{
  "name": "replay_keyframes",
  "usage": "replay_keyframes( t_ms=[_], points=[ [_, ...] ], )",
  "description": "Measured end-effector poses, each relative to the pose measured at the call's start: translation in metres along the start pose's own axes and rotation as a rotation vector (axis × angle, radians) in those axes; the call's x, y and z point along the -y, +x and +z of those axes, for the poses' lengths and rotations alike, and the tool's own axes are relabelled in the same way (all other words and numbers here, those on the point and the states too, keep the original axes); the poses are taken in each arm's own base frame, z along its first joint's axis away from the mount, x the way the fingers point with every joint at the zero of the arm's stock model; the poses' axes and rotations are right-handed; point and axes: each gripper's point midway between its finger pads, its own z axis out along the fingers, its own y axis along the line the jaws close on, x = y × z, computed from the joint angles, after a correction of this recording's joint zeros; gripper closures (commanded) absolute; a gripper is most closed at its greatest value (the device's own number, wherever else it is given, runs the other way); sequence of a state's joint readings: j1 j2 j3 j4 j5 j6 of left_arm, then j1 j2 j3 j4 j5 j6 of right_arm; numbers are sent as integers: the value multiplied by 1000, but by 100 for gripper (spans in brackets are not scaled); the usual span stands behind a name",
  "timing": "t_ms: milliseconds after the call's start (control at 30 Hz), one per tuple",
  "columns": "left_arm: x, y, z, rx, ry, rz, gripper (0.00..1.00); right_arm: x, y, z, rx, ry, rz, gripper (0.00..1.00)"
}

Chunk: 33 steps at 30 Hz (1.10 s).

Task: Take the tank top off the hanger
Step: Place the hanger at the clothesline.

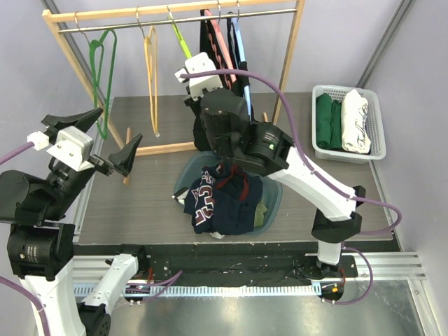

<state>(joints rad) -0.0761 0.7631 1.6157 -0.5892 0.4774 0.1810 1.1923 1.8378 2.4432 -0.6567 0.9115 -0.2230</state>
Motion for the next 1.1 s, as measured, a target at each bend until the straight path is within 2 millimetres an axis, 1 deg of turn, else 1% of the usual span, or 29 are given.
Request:
replay_keyframes(
  t_ms=[133, 233, 467, 767, 1000, 1100],
  points=[
    [2, 1, 0, -3, 9, -3, 2, -7, 9, 19, -8, 24, -29, 99],
    [3, 2, 0, -4, 17, -5, 3, -5, 15, 31, -17, 39, -40, 99],
    [9, 13, 0, -22, 37, -27, 4, 8, 12, 46, 2, 53, 2, 99],
    [15, 22, -1, -35, 56, -46, 4, 11, 13, 61, 12, 9, 78, 99],
    [19, 20, -6, -24, 63, -41, 4, 1, 21, 76, 1, -19, 114, 99],
    [21, 19, -8, -19, 68, -40, 4, -7, 29, 81, -17, -39, 111, 99]
  ],
)
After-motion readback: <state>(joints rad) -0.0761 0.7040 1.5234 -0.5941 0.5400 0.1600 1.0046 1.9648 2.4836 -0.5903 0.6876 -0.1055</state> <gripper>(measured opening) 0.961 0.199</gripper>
